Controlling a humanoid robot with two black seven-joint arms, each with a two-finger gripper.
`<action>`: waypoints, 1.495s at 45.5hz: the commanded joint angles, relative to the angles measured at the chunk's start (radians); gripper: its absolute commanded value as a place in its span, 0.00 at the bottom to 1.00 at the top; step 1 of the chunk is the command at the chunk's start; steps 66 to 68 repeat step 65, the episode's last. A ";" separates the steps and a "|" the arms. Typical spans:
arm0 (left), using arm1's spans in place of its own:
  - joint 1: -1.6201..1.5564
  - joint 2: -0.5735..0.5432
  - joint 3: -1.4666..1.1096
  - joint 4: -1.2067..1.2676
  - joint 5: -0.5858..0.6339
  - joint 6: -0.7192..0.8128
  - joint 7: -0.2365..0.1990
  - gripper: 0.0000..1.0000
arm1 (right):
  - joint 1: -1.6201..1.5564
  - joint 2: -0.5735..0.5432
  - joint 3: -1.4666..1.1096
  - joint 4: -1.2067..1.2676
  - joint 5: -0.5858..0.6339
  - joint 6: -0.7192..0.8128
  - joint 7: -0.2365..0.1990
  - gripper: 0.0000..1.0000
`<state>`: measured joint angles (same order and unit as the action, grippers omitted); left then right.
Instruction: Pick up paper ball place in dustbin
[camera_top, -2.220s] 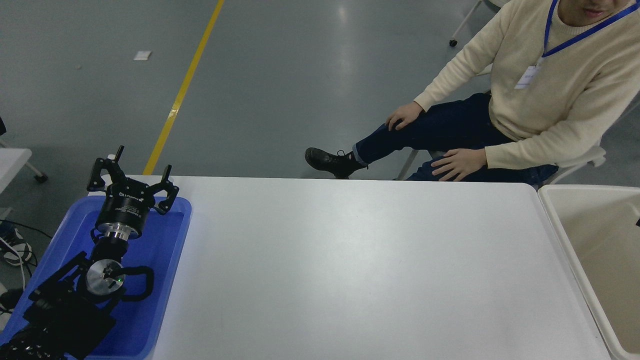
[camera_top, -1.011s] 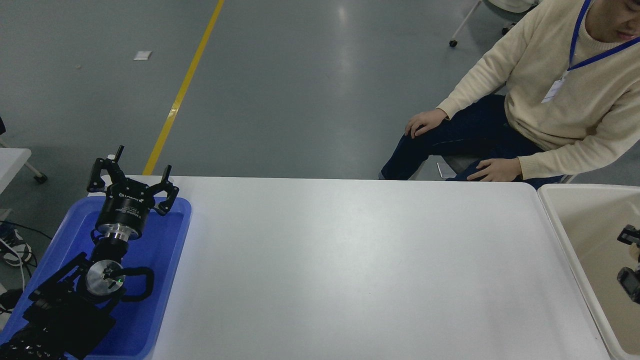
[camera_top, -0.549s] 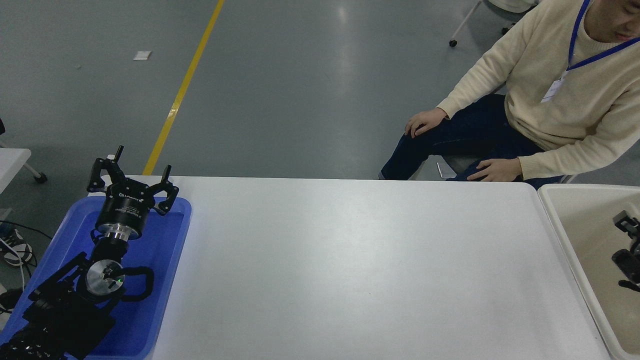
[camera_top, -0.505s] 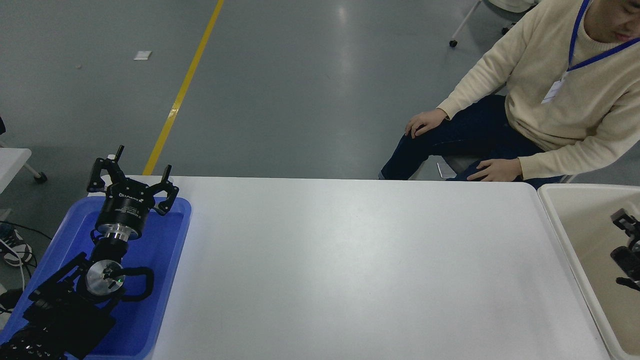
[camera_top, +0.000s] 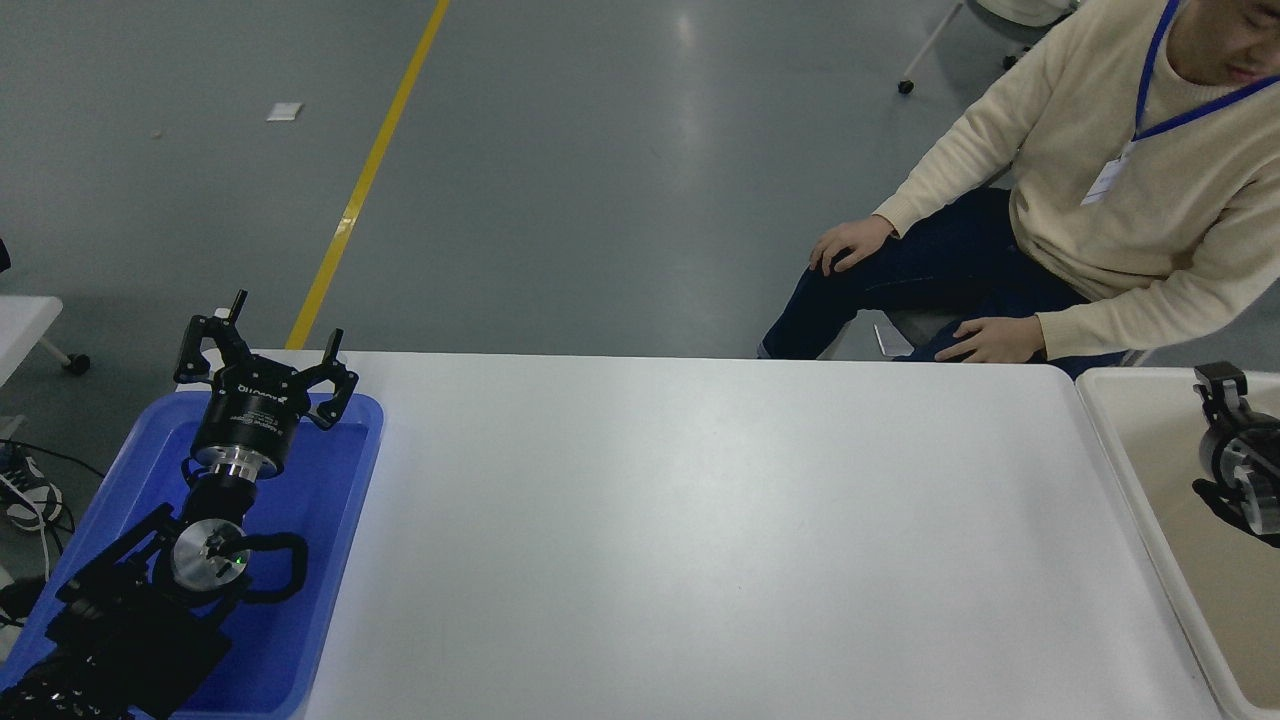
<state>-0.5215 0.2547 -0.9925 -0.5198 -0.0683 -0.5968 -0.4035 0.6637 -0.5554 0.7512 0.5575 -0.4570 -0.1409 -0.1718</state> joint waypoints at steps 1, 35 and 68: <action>0.000 0.000 0.000 0.000 -0.001 0.000 0.000 1.00 | -0.107 0.025 0.203 0.180 0.007 0.003 0.211 1.00; 0.000 0.000 -0.001 0.000 -0.001 0.000 0.000 1.00 | -0.211 0.288 0.189 0.222 0.221 0.158 0.693 1.00; 0.000 0.000 -0.001 0.000 0.001 0.000 0.000 1.00 | -0.228 0.345 0.189 0.252 0.213 0.167 0.732 1.00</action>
